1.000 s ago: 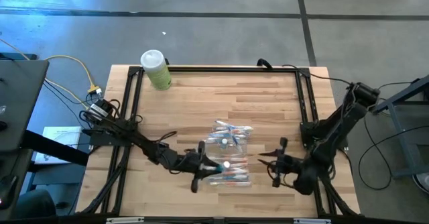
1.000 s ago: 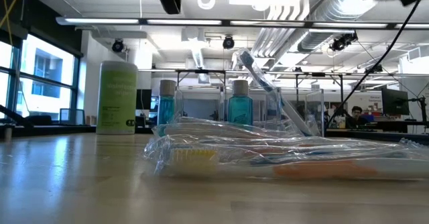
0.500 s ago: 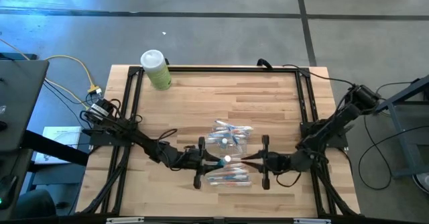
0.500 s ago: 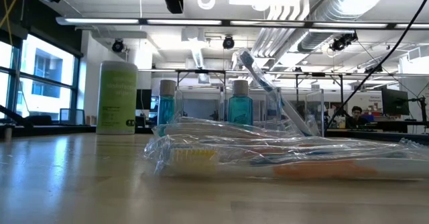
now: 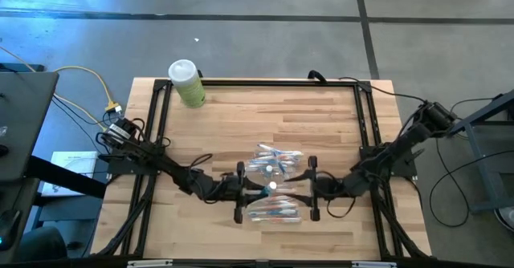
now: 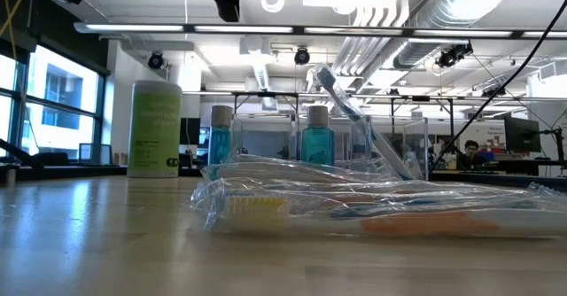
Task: Pick & Place toothbrushing station
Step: Put the mouthwash into the transparent organizer
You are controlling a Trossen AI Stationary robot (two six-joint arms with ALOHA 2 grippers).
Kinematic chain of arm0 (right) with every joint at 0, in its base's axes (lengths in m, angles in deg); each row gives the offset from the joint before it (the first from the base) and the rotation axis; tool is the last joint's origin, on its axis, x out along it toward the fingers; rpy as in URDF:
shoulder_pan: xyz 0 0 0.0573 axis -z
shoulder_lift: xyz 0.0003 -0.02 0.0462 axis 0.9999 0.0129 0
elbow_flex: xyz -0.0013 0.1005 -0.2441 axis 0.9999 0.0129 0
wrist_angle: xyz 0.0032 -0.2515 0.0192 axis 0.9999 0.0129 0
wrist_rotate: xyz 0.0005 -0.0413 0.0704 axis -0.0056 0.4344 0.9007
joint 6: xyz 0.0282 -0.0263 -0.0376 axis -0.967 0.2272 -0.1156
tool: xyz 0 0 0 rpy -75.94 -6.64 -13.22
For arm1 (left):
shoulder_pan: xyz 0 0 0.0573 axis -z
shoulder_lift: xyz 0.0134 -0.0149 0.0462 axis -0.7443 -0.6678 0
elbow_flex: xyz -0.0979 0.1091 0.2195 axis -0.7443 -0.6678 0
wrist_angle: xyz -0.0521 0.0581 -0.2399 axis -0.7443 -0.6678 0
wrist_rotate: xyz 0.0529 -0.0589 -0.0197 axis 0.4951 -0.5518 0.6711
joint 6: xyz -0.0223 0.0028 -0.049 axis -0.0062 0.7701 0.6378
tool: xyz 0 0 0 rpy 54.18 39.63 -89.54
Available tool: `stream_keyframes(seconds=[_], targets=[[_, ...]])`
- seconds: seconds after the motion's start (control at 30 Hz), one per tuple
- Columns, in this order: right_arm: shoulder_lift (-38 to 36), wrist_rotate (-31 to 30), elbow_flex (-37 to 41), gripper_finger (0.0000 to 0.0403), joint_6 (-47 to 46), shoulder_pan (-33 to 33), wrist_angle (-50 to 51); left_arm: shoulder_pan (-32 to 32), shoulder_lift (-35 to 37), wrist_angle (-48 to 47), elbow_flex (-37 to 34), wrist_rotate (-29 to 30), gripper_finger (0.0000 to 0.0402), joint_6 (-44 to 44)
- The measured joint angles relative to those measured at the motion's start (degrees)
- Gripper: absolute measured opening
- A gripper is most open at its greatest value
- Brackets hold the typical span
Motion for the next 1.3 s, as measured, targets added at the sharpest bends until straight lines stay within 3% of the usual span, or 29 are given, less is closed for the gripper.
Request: stream_keyframes(seconds=[0.27,0.77,1.03,1.17,1.3], targets=[[0.0,10.0,0.0,0.0205,-7.5,5.3,-1.4,-1.9,0.0,0.0,0.0,0.1,0.0076,1.5],[8.9,10.6,-4.0,0.0201,-3.2,8.5,-4.8,-2.0,0.0,-0.1,0.0,0.0,0.0076,0.2],[9.8,11.5,-5.7,0.0199,-1.4,8.2,-4.8,-2.0,0.0,-0.4,0.1,-0.4,0.0076,0.0],[9.8,11.5,-5.7,0.0170,-1.5,8.2,-4.7,-2.0,0.0,-0.4,0.1,-0.8,0.0076,0.0],[9.8,11.7,-5.7,0.0106,-1.6,8.2,-4.5,-1.9,0.0,-0.9,0.1,-1.0,0.0076,-0.2]])
